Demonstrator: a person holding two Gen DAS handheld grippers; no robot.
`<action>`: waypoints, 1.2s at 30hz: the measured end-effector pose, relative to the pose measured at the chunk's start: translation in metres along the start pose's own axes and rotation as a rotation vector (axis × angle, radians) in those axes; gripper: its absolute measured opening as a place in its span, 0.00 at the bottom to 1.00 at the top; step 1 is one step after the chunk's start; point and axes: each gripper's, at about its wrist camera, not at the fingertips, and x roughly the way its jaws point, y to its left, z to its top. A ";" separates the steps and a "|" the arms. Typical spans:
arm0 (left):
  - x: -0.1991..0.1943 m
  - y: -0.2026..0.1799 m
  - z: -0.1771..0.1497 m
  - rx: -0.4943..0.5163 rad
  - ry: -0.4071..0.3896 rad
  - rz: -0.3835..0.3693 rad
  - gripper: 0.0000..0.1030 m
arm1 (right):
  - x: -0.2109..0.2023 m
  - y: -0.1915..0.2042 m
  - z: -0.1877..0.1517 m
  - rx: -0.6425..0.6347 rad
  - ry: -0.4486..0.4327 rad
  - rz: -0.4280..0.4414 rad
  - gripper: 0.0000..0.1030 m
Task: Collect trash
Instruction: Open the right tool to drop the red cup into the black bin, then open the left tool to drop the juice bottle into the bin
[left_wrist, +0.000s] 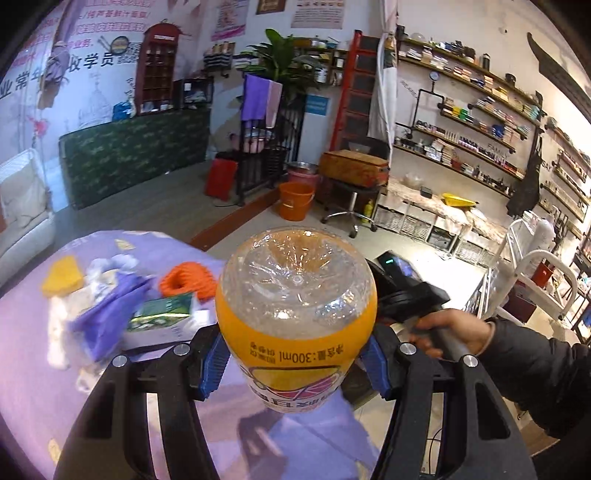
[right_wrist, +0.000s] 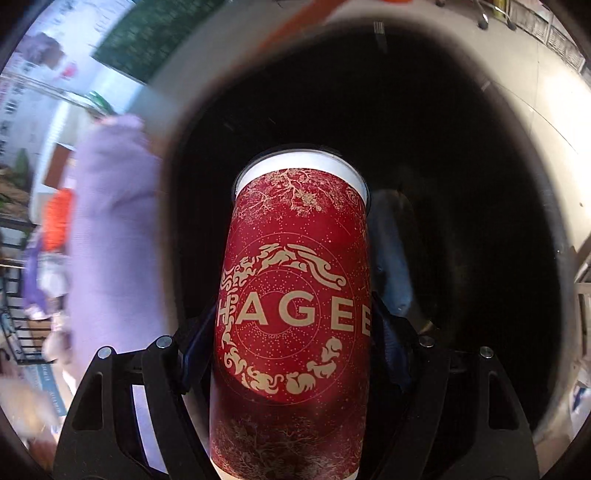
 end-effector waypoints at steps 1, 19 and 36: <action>0.008 -0.006 0.002 0.000 0.007 -0.015 0.58 | 0.006 -0.001 0.003 0.009 0.015 -0.001 0.74; 0.083 -0.055 0.008 -0.045 0.095 -0.181 0.58 | -0.127 -0.020 -0.051 -0.030 -0.478 -0.057 0.87; 0.156 -0.115 -0.008 0.055 0.286 -0.157 0.59 | -0.250 -0.083 -0.128 0.134 -0.899 -0.236 0.92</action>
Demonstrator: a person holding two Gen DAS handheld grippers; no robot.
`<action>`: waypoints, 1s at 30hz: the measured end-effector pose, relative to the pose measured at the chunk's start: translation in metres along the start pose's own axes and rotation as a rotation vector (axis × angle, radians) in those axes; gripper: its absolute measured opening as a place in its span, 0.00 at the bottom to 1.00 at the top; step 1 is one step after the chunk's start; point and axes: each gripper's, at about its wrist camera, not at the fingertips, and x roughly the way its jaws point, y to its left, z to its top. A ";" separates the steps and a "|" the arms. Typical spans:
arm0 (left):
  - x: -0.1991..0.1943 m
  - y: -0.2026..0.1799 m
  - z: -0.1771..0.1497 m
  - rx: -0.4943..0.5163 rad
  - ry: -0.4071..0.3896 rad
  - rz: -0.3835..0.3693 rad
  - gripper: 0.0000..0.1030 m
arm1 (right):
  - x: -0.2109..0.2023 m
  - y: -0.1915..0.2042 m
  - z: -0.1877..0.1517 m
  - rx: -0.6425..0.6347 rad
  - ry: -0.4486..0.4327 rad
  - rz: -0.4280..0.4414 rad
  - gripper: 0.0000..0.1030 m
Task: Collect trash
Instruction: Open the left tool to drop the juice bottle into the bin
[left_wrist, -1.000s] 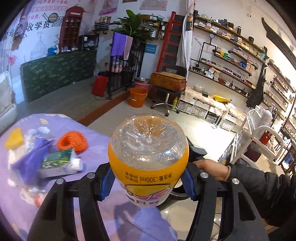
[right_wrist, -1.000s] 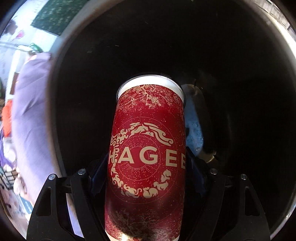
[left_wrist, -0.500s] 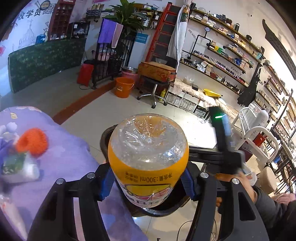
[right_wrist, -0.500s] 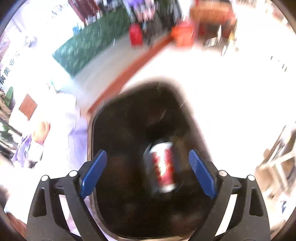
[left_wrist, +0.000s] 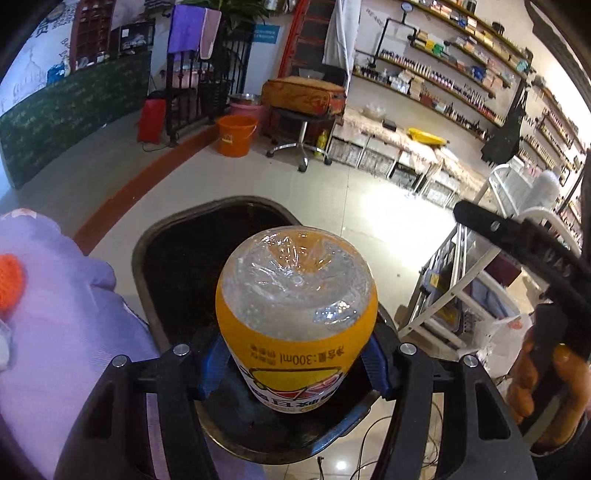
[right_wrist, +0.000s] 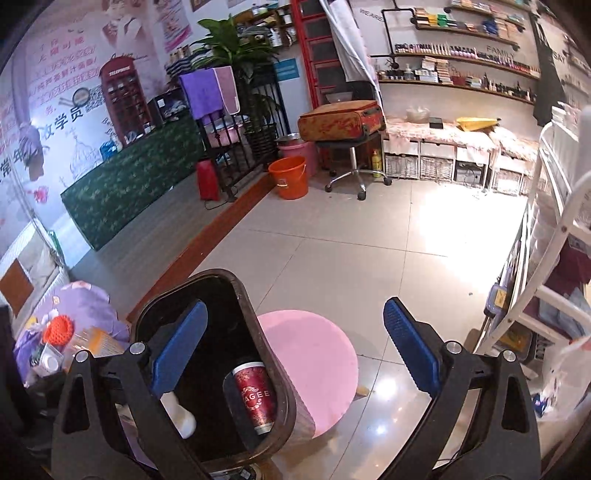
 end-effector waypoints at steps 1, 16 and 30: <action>0.003 -0.002 -0.001 0.006 0.013 0.004 0.59 | -0.001 -0.001 0.001 0.005 -0.002 0.002 0.92; -0.002 -0.007 -0.008 0.050 0.032 0.097 0.94 | -0.005 0.007 -0.018 0.031 -0.032 0.045 0.93; -0.102 0.043 -0.062 -0.079 -0.143 0.218 0.94 | -0.017 0.094 -0.045 -0.153 -0.056 0.227 0.95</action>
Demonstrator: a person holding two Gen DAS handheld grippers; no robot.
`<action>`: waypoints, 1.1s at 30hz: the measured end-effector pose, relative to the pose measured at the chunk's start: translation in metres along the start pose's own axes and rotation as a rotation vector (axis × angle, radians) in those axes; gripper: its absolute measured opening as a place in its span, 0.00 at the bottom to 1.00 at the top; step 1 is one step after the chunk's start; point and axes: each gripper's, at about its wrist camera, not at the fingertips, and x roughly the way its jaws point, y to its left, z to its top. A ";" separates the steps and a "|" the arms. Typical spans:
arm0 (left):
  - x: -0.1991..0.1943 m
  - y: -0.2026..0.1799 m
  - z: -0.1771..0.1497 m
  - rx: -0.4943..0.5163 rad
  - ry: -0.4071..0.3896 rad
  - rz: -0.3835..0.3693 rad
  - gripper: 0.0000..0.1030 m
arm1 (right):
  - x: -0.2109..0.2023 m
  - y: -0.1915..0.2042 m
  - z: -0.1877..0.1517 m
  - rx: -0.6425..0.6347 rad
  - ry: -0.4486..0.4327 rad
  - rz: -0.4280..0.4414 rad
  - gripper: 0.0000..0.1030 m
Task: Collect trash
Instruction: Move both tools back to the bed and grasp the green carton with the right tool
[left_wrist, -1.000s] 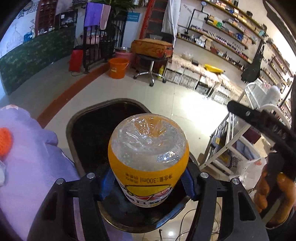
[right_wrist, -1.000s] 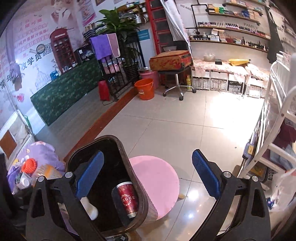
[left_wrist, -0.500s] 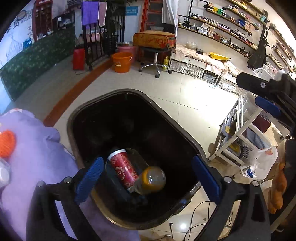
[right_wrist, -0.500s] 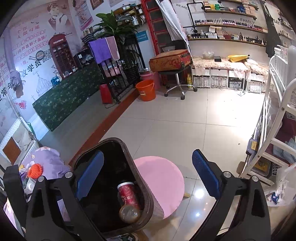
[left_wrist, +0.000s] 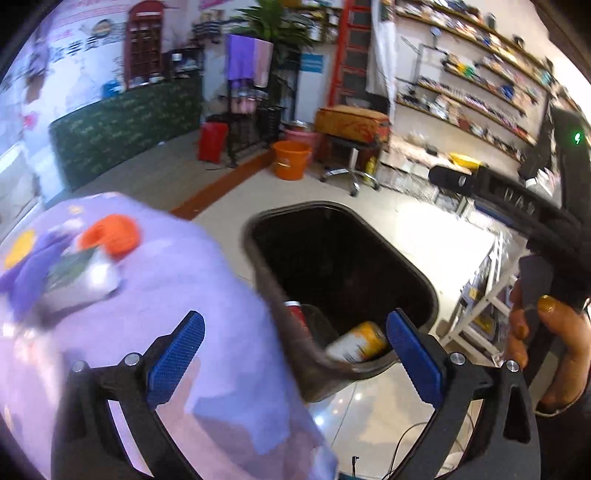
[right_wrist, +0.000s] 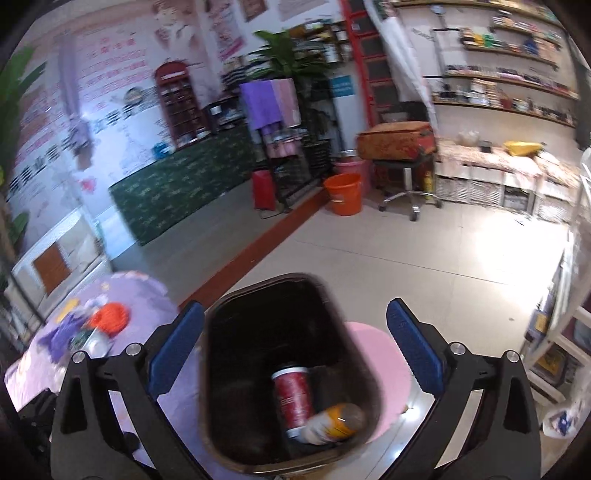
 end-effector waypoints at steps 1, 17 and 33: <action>-0.006 0.007 -0.004 -0.023 -0.008 0.011 0.94 | 0.002 0.011 -0.003 -0.025 0.009 0.016 0.95; -0.102 0.145 -0.076 -0.379 -0.113 0.287 0.94 | 0.033 0.193 -0.055 -0.390 0.194 0.381 0.95; -0.110 0.184 -0.102 -0.471 -0.073 0.260 0.94 | 0.120 0.333 -0.057 -1.041 0.357 0.528 0.95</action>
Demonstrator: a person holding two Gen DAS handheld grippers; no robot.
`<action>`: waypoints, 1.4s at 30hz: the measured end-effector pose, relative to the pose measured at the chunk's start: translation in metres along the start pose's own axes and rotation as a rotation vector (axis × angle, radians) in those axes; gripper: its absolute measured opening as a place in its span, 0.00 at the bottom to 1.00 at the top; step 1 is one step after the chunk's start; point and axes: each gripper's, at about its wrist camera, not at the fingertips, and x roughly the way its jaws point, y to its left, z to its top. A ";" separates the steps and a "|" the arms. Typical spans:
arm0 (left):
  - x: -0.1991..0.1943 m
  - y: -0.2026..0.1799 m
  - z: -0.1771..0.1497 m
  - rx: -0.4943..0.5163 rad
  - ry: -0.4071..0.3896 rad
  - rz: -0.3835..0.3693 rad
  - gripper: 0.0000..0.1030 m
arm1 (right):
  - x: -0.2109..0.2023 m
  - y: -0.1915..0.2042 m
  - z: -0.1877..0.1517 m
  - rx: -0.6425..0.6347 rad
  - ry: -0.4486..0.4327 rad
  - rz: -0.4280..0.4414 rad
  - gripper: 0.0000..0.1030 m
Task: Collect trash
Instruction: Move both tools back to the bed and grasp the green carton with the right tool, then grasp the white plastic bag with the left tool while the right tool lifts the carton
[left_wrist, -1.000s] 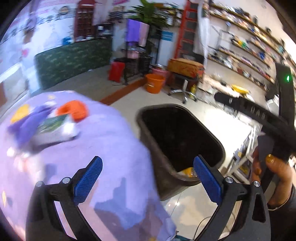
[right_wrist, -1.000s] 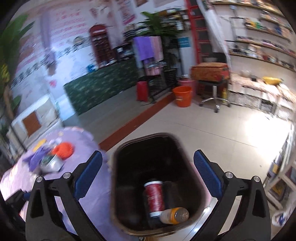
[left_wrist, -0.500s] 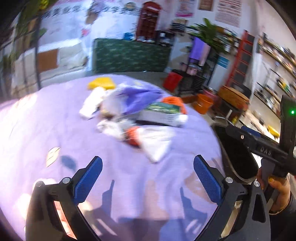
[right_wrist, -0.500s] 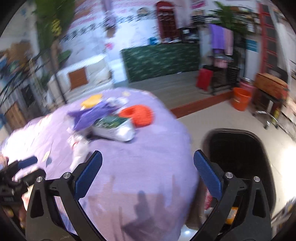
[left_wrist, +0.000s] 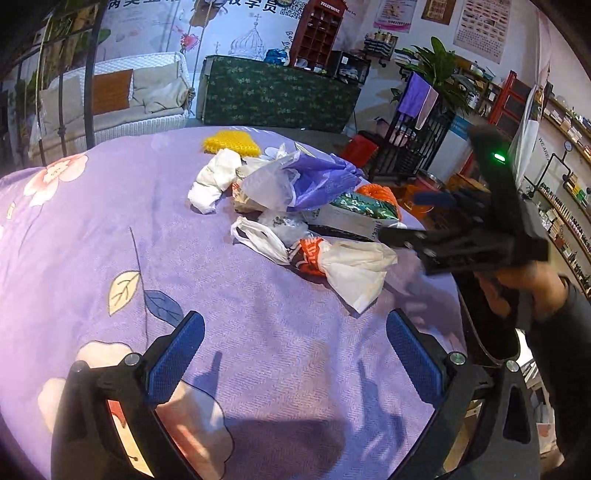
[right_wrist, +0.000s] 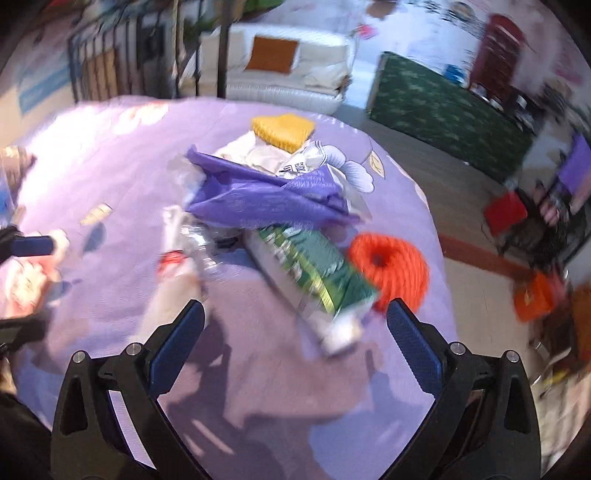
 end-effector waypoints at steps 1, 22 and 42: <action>0.001 0.000 0.000 -0.003 0.004 -0.007 0.94 | 0.008 -0.002 0.006 -0.026 0.025 0.007 0.95; 0.015 -0.015 0.007 0.023 0.042 -0.022 0.94 | 0.021 0.000 0.005 -0.075 0.184 0.139 0.55; 0.112 -0.064 0.049 0.305 0.196 0.093 0.72 | -0.071 -0.052 -0.093 0.420 -0.049 0.109 0.54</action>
